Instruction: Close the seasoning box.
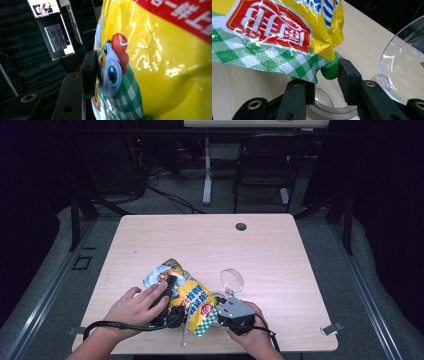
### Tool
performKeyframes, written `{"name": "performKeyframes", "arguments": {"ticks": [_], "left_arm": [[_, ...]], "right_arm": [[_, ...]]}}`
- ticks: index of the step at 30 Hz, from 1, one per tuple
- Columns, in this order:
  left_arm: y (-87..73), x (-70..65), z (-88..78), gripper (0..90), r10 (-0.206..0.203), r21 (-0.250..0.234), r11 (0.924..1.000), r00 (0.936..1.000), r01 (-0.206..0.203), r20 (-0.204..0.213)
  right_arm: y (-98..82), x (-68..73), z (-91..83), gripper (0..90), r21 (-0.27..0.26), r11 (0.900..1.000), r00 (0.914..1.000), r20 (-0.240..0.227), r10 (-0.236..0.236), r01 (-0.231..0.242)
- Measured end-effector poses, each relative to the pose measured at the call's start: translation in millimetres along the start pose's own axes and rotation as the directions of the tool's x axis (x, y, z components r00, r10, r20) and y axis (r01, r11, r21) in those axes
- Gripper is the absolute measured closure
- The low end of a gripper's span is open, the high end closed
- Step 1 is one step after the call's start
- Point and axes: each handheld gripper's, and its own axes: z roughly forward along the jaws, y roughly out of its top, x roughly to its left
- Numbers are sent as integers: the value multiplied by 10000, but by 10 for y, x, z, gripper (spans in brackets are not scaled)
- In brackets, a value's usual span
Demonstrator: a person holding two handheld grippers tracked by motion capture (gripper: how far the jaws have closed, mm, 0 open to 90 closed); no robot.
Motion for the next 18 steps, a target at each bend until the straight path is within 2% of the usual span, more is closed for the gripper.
{"name": "performKeyframes", "arguments": {"ticks": [14, 18], "left_arm": [[18, 29, -29, 601, 193, 57, 9998, 9998, -192, -88], [20, 32, -28, 601, 128, 13, 9999, 9999, -128, -60]], "right_arm": [[-1, -2, -5, 689, -28, 10000, 10000, 9, 7, -7], [-1, -4, -5, 690, -54, 10000, 10000, 7, 70, -70]]}}
